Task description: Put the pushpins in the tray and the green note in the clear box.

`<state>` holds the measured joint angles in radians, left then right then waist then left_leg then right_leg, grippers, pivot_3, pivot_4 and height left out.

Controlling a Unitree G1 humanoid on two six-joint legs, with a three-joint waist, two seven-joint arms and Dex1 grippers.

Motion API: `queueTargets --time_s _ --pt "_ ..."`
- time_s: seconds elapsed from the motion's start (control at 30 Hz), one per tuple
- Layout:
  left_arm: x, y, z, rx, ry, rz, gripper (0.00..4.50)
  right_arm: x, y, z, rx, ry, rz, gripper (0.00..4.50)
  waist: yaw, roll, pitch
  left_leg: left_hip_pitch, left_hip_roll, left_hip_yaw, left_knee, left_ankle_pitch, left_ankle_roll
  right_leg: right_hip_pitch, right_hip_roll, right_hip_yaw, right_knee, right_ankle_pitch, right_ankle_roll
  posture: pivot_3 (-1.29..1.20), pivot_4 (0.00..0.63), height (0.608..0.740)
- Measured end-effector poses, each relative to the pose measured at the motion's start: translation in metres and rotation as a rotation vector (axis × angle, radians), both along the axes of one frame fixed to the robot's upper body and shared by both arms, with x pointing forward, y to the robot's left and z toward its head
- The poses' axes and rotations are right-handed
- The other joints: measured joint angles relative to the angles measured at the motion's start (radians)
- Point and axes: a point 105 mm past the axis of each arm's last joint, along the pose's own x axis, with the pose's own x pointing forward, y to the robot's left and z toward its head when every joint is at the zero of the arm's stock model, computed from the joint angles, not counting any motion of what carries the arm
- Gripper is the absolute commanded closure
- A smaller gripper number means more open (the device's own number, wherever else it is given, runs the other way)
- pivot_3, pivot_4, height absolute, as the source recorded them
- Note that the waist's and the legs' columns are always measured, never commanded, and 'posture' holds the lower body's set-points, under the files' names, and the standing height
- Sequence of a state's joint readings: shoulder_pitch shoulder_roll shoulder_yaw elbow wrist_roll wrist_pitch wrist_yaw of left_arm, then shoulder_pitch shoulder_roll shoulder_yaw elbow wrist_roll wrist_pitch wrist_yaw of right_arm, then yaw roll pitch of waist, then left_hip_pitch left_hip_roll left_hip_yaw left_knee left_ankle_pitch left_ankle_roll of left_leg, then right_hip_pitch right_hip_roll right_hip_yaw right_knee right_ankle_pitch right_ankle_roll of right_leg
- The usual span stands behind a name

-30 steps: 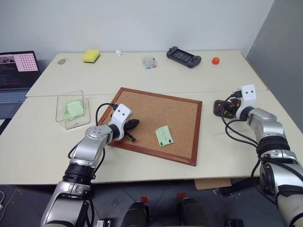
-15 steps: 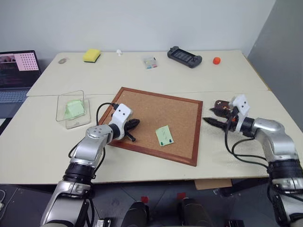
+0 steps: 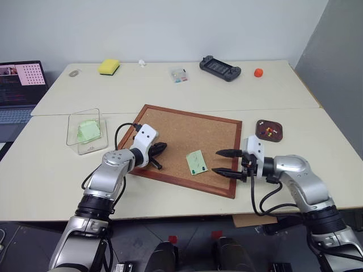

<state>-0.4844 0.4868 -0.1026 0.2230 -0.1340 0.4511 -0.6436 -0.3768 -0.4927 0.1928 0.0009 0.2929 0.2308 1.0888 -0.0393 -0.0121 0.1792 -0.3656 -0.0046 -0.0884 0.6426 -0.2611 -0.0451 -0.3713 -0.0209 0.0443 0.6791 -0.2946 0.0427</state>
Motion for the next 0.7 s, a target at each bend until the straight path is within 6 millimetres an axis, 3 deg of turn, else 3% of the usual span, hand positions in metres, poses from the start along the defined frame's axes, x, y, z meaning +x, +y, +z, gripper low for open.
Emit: queueTargets --time_s 0.3,0.67,0.7 --pt "-0.001 0.0 0.0 0.001 -0.003 0.002 4.5 0.009 0.018 -0.016 0.017 0.046 0.011 1.36 0.0 0.0 0.0 0.0 0.0 -0.004 0.0 0.0 0.0 0.0 0.0 0.0 0.0 0.0 0.0 0.0 0.15 0.74" --pt "-0.003 0.001 0.0 0.002 -0.009 0.006 4.5 0.017 0.023 -0.031 -0.01 0.045 -0.006 1.36 -0.001 0.0 0.0 0.0 0.0 -0.004 -0.003 0.0 0.0 -0.001 0.0 -0.001 0.0 0.0 0.0 0.0 0.15 0.74" --pt "-0.003 0.001 0.0 0.002 -0.009 0.007 4.5 0.018 0.023 -0.032 -0.011 0.046 -0.007 1.53 -0.001 0.0 0.0 0.0 0.0 -0.004 -0.003 0.0 0.0 -0.001 0.0 -0.001 0.0 0.0 0.0 0.0 0.15 0.74"
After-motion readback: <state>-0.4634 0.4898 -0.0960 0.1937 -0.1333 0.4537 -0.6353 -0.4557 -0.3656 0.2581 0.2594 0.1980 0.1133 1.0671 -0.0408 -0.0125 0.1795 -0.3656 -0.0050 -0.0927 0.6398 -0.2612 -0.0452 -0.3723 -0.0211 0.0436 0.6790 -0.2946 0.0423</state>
